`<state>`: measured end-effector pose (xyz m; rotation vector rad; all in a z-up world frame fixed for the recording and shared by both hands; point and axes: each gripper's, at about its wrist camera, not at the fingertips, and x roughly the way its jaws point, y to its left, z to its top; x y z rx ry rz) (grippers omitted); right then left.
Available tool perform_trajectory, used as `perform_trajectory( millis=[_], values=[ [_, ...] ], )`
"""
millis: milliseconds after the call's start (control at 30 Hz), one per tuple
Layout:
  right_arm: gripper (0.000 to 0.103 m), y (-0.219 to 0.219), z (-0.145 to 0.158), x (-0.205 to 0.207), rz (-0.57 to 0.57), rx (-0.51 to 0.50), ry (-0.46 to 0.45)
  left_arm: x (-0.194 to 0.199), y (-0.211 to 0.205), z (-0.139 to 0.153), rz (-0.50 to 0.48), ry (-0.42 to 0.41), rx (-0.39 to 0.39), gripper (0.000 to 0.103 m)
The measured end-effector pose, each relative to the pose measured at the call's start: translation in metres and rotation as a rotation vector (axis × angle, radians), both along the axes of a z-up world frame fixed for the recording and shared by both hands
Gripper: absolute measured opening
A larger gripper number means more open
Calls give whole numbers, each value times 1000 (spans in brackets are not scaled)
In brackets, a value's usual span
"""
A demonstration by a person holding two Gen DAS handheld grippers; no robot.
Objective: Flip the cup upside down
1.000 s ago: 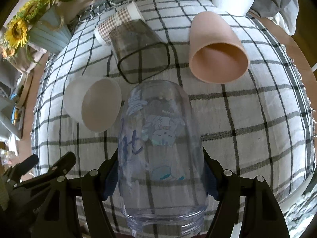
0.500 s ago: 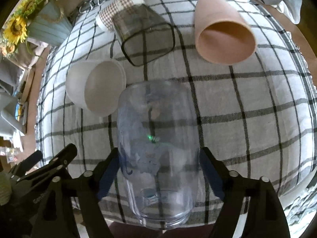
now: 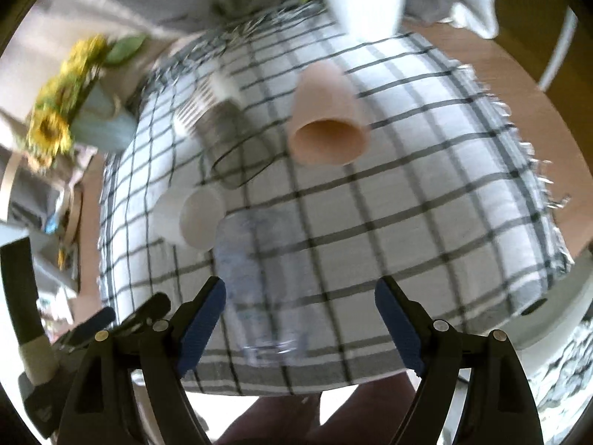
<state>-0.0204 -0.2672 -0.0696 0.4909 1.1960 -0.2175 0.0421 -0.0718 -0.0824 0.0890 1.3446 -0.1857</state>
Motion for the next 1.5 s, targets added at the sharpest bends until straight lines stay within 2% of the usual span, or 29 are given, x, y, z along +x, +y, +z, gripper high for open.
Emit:
perform_trajectory(
  millis=[367, 500, 800, 900, 1067, 1100, 1300, 1500],
  values=[
    [83, -54, 7, -25, -129, -3, -11, 6, -70, -7, -139, 62, -86, 101],
    [83, -64, 0, -29, -162, -2, 6, 18, -84, -20, -159, 77, -56, 97],
    [83, -76, -10, -21, -170, 5, 17, 37, -100, -43, -146, 132, -50, 94],
    [83, -79, -15, -19, -172, 11, 30, 40, -106, -50, -151, 147, -46, 89],
    [83, -84, -21, -18, -176, 28, 44, 44, -112, -62, -154, 176, -28, 72],
    [83, -85, -22, -17, -177, 32, 46, 44, -112, -63, -154, 180, -31, 72],
    [83, -87, -23, -17, -174, 37, 42, 48, -116, -54, -154, 152, -31, 72],
    [83, -87, -13, -17, -180, 46, 8, 49, -118, -25, -158, 72, -49, 72]
  ],
)
